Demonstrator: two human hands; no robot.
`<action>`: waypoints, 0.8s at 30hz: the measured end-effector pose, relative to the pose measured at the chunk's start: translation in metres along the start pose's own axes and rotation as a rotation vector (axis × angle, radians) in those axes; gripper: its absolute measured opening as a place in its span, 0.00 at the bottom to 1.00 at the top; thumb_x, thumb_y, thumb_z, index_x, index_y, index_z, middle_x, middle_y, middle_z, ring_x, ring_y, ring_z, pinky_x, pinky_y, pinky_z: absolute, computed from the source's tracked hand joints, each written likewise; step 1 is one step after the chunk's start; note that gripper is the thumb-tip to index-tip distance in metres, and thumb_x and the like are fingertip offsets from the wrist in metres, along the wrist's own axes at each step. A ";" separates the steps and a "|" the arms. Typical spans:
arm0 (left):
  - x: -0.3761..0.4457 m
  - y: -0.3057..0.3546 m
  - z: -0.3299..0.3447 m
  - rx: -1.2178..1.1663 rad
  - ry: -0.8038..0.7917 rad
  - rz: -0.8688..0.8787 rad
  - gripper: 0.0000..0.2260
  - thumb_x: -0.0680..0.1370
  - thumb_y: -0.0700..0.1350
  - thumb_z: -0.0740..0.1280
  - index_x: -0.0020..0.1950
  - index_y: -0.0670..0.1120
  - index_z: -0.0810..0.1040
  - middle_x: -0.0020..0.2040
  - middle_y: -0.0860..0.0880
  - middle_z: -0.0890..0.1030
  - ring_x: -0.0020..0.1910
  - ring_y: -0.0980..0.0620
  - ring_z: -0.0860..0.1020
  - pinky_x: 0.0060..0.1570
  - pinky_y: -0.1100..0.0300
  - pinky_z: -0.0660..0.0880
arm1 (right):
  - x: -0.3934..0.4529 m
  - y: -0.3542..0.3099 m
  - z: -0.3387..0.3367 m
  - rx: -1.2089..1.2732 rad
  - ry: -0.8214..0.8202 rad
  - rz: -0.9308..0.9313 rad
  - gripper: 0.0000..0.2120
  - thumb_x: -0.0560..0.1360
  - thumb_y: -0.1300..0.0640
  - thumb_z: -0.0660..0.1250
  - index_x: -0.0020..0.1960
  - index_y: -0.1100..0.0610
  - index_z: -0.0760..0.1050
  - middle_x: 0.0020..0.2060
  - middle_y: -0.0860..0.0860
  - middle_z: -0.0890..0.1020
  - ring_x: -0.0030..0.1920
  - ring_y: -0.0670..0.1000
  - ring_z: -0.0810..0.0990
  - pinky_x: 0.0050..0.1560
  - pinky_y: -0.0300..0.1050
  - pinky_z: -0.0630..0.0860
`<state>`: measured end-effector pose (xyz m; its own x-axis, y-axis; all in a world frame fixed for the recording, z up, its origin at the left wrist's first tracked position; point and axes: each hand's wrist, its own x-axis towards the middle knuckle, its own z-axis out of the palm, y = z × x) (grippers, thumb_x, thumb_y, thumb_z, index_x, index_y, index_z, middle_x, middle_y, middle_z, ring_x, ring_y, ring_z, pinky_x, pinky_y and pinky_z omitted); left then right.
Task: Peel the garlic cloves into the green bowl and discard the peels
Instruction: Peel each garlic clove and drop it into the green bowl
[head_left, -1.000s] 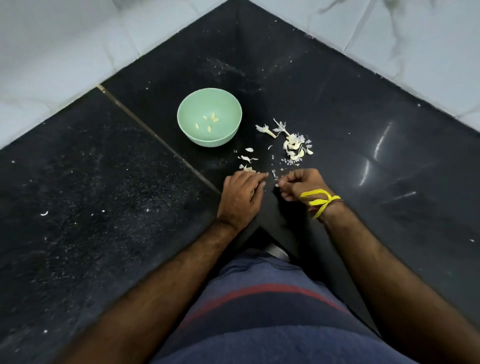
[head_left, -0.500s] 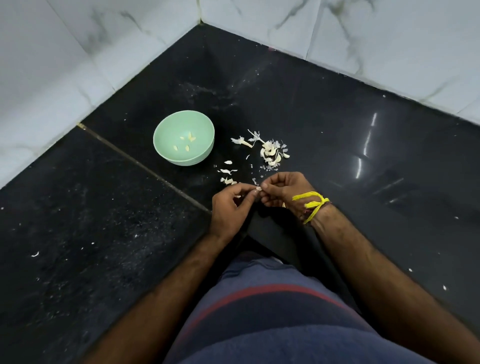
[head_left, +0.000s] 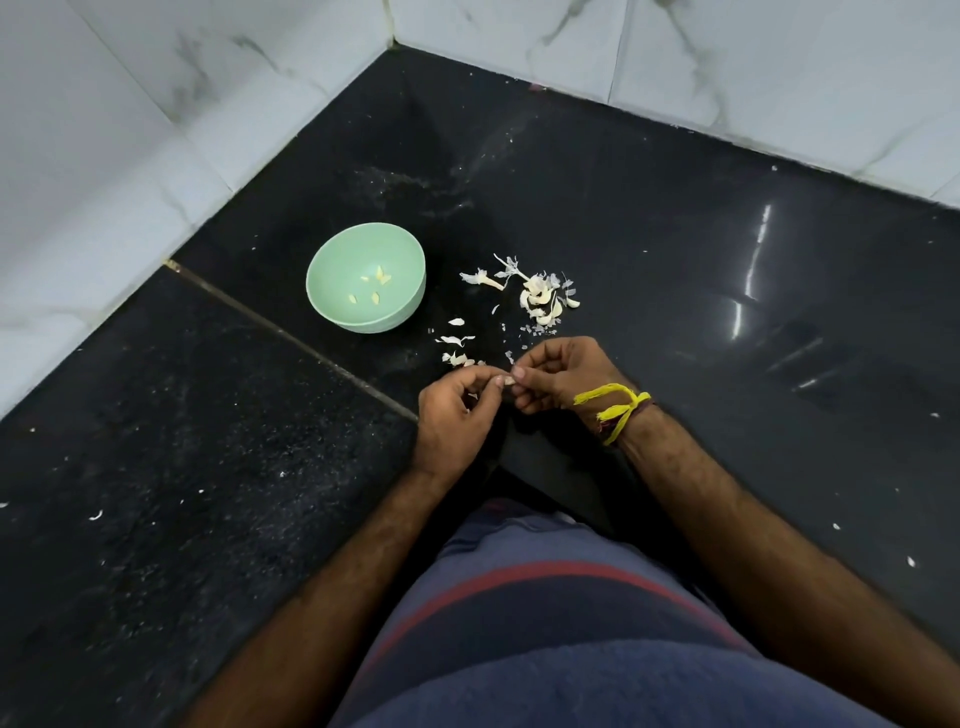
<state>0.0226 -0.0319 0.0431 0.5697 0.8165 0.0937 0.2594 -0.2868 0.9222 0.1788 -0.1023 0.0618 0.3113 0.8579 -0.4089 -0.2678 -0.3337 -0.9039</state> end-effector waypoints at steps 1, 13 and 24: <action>-0.001 0.000 0.000 -0.005 -0.002 -0.008 0.10 0.78 0.40 0.70 0.47 0.57 0.82 0.41 0.63 0.84 0.40 0.62 0.81 0.45 0.65 0.77 | 0.000 0.000 0.000 0.013 -0.006 0.008 0.05 0.75 0.66 0.71 0.47 0.68 0.77 0.33 0.59 0.83 0.31 0.52 0.83 0.34 0.43 0.82; -0.002 0.003 0.001 -0.240 -0.079 -0.148 0.07 0.81 0.42 0.66 0.51 0.44 0.84 0.42 0.52 0.85 0.41 0.58 0.82 0.42 0.65 0.76 | -0.005 -0.006 0.001 0.142 -0.017 0.016 0.03 0.74 0.66 0.70 0.45 0.66 0.78 0.31 0.56 0.82 0.29 0.50 0.81 0.32 0.41 0.80; 0.005 0.008 0.007 -0.351 0.058 -0.472 0.09 0.83 0.39 0.63 0.46 0.39 0.80 0.34 0.49 0.80 0.31 0.57 0.75 0.32 0.64 0.70 | -0.002 0.001 0.007 0.015 0.033 -0.165 0.04 0.73 0.65 0.73 0.47 0.62 0.81 0.36 0.55 0.84 0.35 0.48 0.82 0.37 0.39 0.80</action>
<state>0.0330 -0.0340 0.0481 0.4097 0.8443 -0.3455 0.1954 0.2888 0.9372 0.1711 -0.1016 0.0631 0.3819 0.8872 -0.2589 -0.2242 -0.1828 -0.9572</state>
